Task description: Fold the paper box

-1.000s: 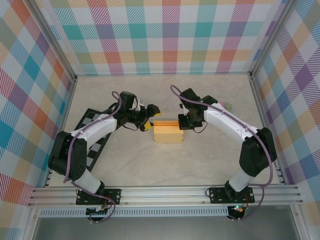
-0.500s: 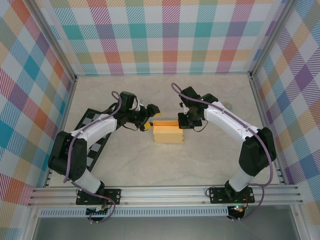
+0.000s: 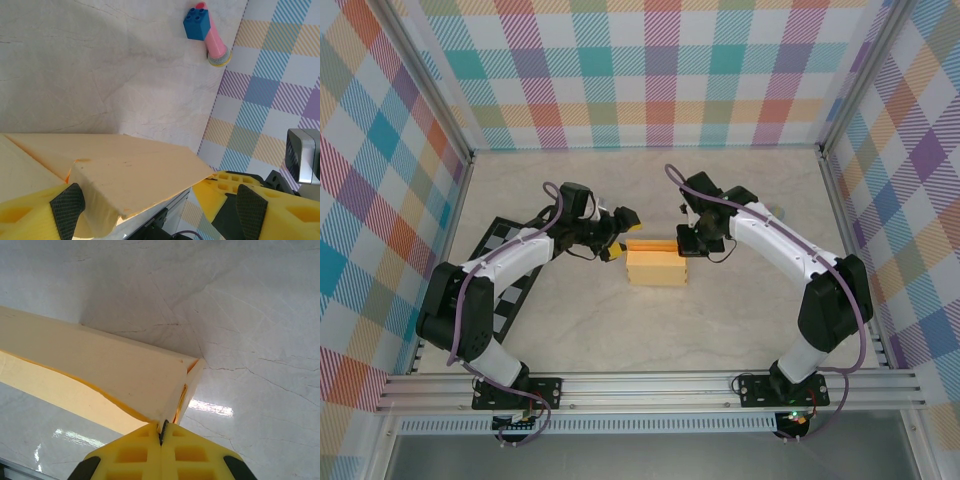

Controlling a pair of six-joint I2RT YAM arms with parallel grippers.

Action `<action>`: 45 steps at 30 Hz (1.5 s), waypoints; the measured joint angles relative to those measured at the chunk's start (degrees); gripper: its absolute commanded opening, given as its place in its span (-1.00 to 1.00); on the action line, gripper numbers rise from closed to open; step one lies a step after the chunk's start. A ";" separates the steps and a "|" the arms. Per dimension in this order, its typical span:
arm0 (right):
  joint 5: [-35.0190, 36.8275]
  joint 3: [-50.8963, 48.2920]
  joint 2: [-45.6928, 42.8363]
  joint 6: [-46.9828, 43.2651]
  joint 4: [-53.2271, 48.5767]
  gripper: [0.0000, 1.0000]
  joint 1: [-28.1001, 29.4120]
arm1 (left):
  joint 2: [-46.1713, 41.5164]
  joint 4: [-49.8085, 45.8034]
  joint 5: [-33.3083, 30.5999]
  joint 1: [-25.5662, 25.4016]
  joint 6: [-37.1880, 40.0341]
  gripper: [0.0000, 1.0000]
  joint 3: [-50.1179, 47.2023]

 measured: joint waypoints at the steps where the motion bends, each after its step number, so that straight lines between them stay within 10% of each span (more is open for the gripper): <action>1: -0.24 0.00 0.00 0.17 0.00 -1.00 -0.13 | 0.00 0.13 0.00 0.00 -0.13 0.67 0.00; 25: -1.79 -0.37 0.76 0.96 2.84 -1.00 -0.90 | -0.39 0.57 1.46 -0.72 -0.31 0.68 -1.64; 40: -1.81 -2.67 0.76 -1.07 6.34 -1.00 -0.96 | -10.64 -11.78 -5.42 0.20 24.79 0.81 0.96; 45: -2.29 -3.37 0.76 -5.57 7.78 -1.00 -1.40 | -18.95 3.65 -8.11 0.24 40.81 1.00 -14.91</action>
